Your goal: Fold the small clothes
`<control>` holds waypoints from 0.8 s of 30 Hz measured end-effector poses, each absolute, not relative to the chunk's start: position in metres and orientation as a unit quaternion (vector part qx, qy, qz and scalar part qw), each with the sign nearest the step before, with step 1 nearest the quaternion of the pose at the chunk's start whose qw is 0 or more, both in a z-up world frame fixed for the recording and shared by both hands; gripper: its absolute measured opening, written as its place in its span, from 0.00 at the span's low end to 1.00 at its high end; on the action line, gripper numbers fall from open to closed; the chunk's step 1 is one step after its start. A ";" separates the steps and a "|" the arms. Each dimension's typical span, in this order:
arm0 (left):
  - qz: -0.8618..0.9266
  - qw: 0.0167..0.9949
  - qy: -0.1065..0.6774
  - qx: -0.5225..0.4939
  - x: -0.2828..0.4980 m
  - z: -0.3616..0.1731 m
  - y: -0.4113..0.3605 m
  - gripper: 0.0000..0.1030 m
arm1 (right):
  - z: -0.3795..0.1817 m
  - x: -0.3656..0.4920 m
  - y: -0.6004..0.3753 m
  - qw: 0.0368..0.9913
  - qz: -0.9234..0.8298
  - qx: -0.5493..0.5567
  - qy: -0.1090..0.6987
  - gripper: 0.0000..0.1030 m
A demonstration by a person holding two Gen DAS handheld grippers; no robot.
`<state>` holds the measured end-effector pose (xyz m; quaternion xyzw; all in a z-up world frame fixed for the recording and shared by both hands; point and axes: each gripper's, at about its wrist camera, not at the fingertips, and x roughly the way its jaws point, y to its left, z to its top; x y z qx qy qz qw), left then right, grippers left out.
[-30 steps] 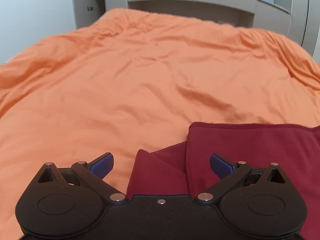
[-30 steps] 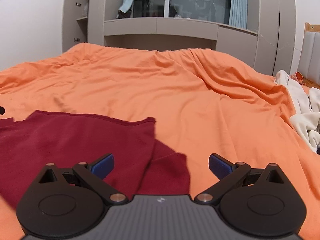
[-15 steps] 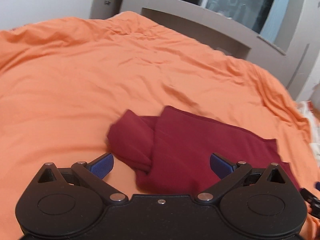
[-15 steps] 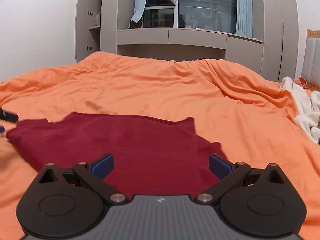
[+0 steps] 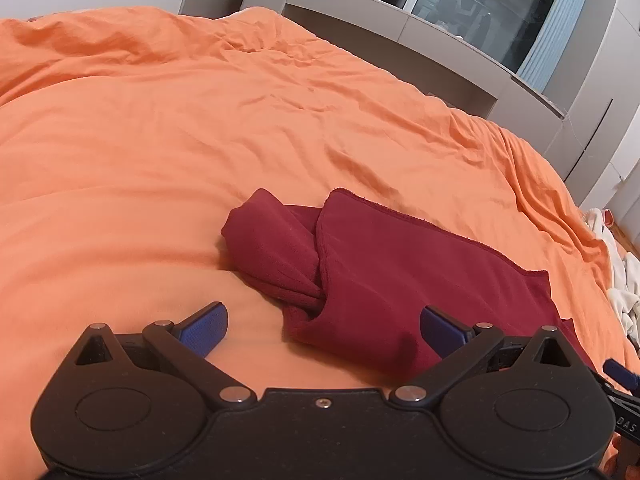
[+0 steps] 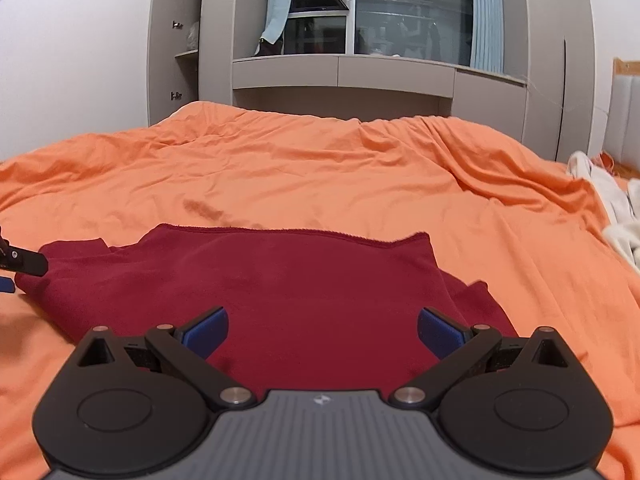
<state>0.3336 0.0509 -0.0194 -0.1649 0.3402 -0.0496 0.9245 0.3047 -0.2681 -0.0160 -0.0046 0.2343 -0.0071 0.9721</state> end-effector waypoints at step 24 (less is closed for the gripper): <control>-0.076 0.922 0.326 -0.194 0.331 -0.018 0.053 0.99 | -0.062 0.317 -0.227 0.961 0.016 -0.051 0.271 1.00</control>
